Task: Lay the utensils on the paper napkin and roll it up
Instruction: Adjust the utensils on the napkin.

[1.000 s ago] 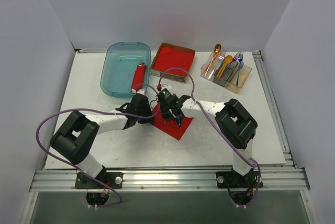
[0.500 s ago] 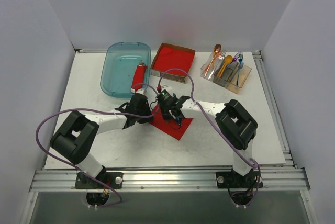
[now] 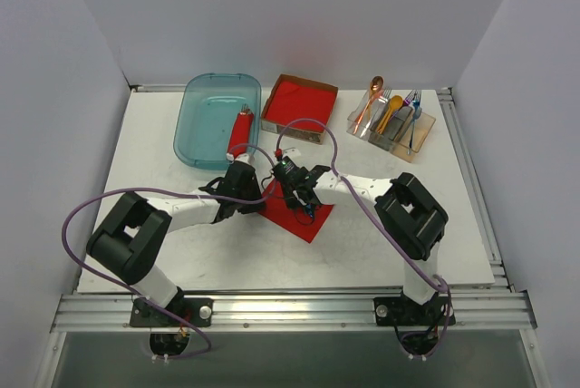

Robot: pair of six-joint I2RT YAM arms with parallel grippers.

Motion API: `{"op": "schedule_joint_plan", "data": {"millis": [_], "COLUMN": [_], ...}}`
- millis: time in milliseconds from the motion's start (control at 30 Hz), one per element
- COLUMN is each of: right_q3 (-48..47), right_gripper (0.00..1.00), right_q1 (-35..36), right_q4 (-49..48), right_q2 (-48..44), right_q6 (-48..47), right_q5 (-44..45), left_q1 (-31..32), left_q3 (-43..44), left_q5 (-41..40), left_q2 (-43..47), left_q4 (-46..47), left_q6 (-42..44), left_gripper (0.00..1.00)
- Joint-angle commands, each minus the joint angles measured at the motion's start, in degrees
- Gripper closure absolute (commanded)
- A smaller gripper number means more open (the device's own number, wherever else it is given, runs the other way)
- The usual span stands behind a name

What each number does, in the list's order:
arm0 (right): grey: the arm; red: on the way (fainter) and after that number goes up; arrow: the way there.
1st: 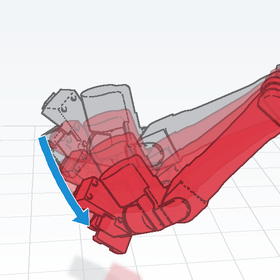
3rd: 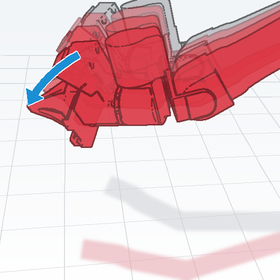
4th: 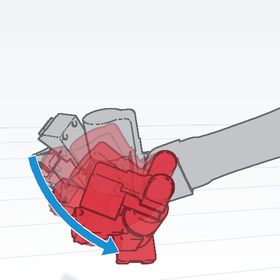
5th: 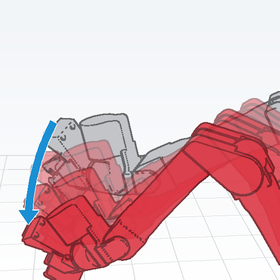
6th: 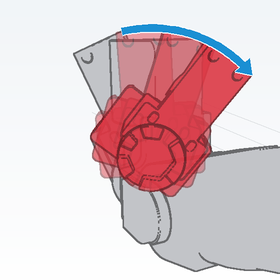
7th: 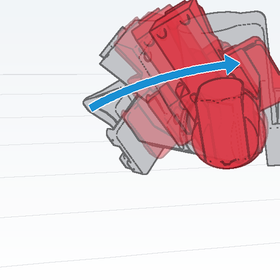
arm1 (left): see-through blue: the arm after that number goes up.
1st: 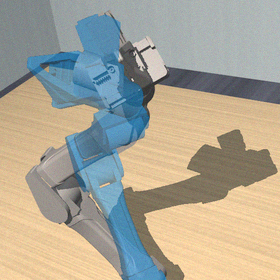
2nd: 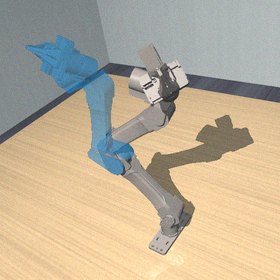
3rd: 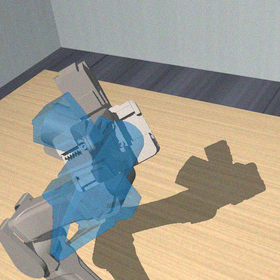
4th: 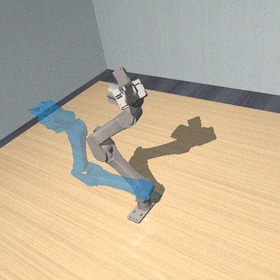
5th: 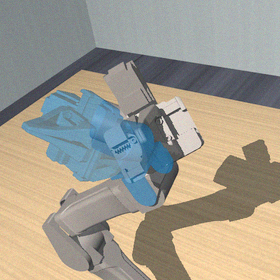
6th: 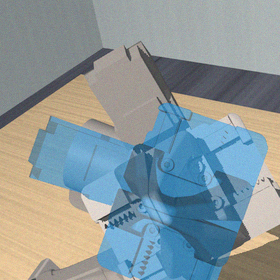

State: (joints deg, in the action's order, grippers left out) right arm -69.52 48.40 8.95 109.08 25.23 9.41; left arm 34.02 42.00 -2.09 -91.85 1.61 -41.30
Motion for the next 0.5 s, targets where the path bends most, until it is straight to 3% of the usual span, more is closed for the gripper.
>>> {"op": "schedule_joint_plan", "data": {"millis": [0, 467], "right_q3": [0.8, -0.7], "right_gripper": [0.99, 0.99], "right_q1": [-0.4, -0.9], "right_q4": [5.5, 6.0], "right_q2": [-2.3, -4.0], "right_q6": [-1.2, -1.8], "right_q5": [3.4, 4.2], "left_q1": [-0.7, -0.9], "left_q3": [0.9, 1.7], "left_q5": [-1.2, -1.7], "left_q2": [-1.0, -1.6], "left_q4": [-3.5, -4.4], "left_q6": [1.2, 1.7], "left_gripper": [0.81, 0.81]}}
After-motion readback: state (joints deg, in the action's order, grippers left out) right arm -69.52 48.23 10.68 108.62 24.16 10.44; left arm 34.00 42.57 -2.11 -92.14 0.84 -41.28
